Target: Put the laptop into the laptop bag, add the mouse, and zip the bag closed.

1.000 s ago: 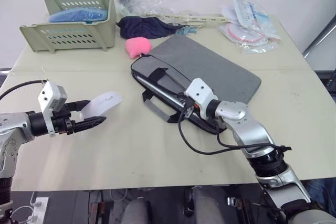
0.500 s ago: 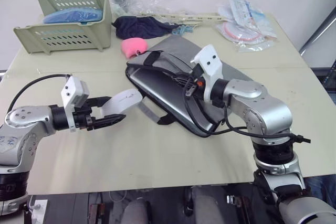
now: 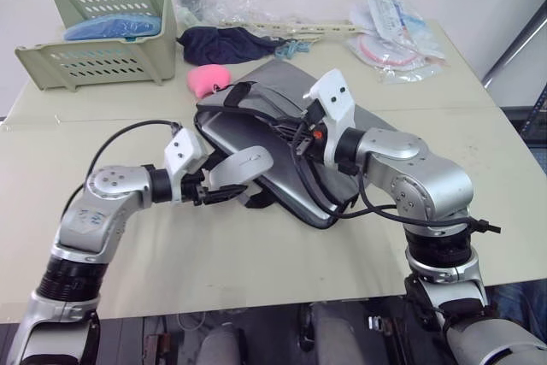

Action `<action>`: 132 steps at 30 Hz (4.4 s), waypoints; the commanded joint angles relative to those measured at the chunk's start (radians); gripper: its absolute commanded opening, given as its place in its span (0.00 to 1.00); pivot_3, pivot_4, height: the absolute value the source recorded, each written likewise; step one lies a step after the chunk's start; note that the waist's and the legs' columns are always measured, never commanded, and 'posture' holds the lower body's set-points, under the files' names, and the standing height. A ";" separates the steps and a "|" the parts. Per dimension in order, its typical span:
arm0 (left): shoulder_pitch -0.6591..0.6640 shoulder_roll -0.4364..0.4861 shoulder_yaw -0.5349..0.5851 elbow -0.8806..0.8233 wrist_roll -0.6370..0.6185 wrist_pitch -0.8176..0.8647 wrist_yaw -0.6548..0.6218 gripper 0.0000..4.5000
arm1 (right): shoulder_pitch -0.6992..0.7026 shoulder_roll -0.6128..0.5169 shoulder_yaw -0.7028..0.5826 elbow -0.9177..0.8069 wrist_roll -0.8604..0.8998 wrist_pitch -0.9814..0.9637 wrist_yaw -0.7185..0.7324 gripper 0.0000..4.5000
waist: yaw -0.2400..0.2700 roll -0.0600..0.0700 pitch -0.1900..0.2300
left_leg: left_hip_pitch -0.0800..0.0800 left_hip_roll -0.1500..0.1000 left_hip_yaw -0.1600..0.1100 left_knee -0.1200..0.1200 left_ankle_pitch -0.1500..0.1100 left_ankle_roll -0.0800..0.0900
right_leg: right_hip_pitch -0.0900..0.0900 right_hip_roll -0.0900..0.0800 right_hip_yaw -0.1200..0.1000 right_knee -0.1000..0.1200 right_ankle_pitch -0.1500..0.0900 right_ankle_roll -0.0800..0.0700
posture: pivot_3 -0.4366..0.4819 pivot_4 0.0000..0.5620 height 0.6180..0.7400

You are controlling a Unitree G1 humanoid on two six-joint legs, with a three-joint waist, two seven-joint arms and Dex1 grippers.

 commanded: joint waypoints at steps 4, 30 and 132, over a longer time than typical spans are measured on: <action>-0.088 -0.071 -0.050 0.090 0.102 -0.088 0.061 0.64 | -0.044 0.019 -0.035 -0.065 0.046 -0.007 -0.027 0.01 | 0.000 0.000 0.000 | 0.000 0.000 0.000 0.000 0.000 0.000 | 0.000 0.000 0.000 0.000 0.000 0.000 | 0.48 0.27 1.00; -0.325 -0.277 -0.149 0.361 0.252 -0.043 0.128 0.64 | -0.103 0.085 -0.101 -0.063 0.112 0.011 -0.106 0.01 | 0.000 0.000 0.000 | 0.000 0.000 0.000 0.000 0.000 0.000 | 0.000 0.000 0.000 0.000 0.000 0.000 | 0.48 0.27 1.00; 0.261 0.170 0.524 0.536 -0.050 -0.415 -0.034 1.00 | 0.966 -0.472 -0.661 0.161 -0.004 -0.789 0.191 0.99 | 0.044 -0.002 -0.001 | 0.003 0.000 0.005 -0.001 -0.002 0.002 | 0.001 -0.001 0.003 -0.001 0.001 0.001 | 0.48 0.27 1.00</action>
